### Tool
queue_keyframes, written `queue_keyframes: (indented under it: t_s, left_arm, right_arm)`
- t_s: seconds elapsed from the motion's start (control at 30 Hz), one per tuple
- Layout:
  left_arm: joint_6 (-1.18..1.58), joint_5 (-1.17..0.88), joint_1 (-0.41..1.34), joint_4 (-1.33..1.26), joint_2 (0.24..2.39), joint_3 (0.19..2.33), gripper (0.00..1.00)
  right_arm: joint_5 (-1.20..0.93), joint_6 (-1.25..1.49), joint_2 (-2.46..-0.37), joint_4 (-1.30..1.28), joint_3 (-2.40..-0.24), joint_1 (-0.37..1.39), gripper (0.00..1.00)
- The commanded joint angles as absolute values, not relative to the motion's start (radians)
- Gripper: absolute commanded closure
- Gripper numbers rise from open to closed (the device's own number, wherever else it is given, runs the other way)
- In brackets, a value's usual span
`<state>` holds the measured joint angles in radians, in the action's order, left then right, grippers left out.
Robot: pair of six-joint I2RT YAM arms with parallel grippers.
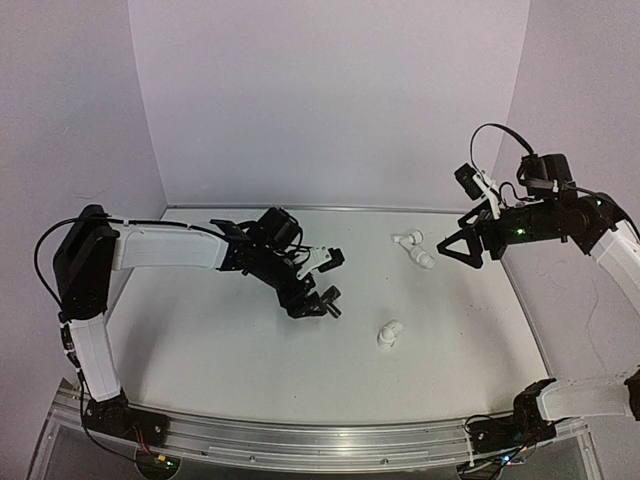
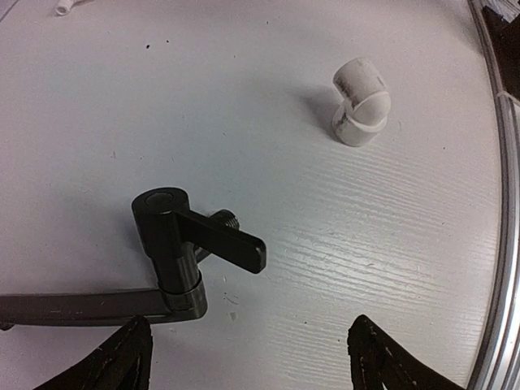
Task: Install the water faucets
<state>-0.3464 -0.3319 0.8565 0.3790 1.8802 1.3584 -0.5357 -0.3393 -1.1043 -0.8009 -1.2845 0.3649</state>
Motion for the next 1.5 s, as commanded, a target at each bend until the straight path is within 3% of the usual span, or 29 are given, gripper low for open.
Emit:
queue_keyframes:
  t_s: [0.0, 0.8, 1.33, 1.47]
  left_arm:
    - [-0.426, -0.423, 0.810, 0.273, 1.944, 1.353, 0.18]
    - [-0.514, -0.593, 0.764, 0.076, 2.142, 1.379, 0.35]
    - [-0.507, -0.605, 0.774, 0.010, 2.221, 1.402, 0.55]
    - [-0.488, -0.589, 0.779, 0.008, 2.197, 1.398, 0.72]
  right_arm:
    - [-0.506, -0.341, -1.092, -0.799, -1.286, 0.365, 0.02]
    - [-0.467, -0.342, -1.157, -0.799, -1.288, 0.366, 0.02]
    - [-0.469, -0.348, -1.159, -0.799, -1.279, 0.365, 0.02]
    - [-0.470, -0.348, -1.165, -0.801, -1.286, 0.366, 0.02]
